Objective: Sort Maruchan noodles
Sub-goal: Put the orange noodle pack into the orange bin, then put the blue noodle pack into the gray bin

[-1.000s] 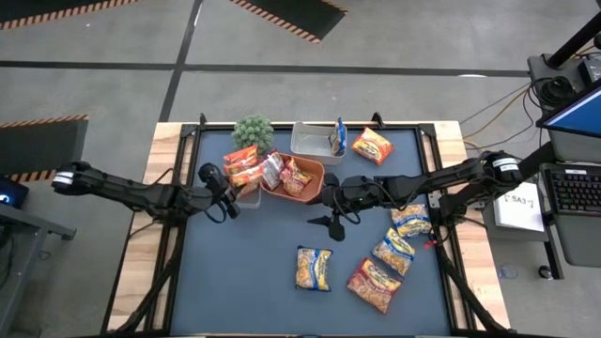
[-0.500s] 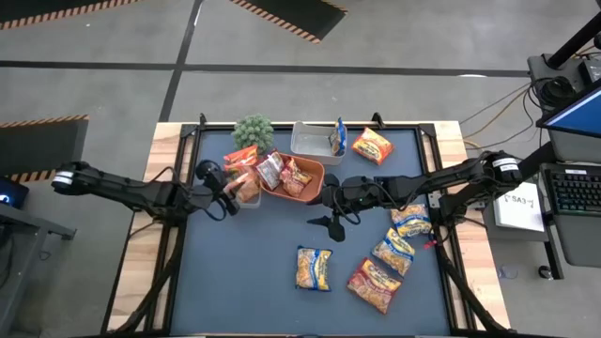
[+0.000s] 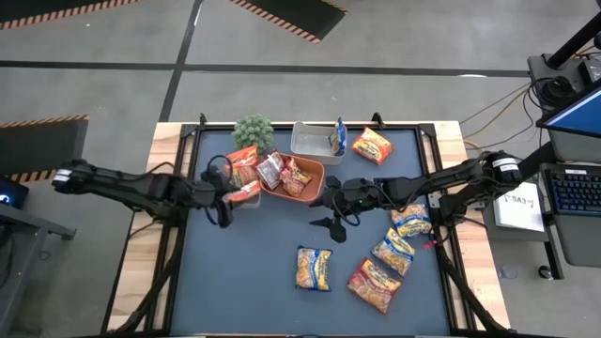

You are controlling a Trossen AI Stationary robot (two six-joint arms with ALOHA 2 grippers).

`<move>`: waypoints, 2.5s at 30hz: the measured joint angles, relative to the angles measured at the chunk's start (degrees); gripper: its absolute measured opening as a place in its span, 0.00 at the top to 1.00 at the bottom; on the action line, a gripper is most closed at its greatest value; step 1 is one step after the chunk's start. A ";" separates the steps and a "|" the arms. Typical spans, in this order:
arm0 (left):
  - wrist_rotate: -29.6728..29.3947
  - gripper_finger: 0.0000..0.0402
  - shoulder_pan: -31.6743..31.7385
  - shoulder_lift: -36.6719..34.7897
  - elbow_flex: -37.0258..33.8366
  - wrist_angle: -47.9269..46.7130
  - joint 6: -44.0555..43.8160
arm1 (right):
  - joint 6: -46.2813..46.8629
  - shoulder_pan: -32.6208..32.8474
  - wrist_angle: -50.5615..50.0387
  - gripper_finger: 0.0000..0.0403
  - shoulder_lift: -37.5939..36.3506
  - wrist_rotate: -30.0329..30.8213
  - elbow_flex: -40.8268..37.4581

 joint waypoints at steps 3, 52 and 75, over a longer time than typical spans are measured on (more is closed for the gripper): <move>4.31 0.55 -0.02 1.87 -0.91 0.15 -0.02 | 0.30 0.13 0.06 0.39 0.00 0.01 -0.56; -13.56 0.68 -11.88 20.45 8.33 25.23 12.27 | 39.90 10.69 -42.02 0.41 -0.13 -4.80 12.43; -3.65 0.68 -22.97 46.91 21.39 28.01 9.09 | 61.11 26.67 -32.36 0.44 6.11 2.56 11.51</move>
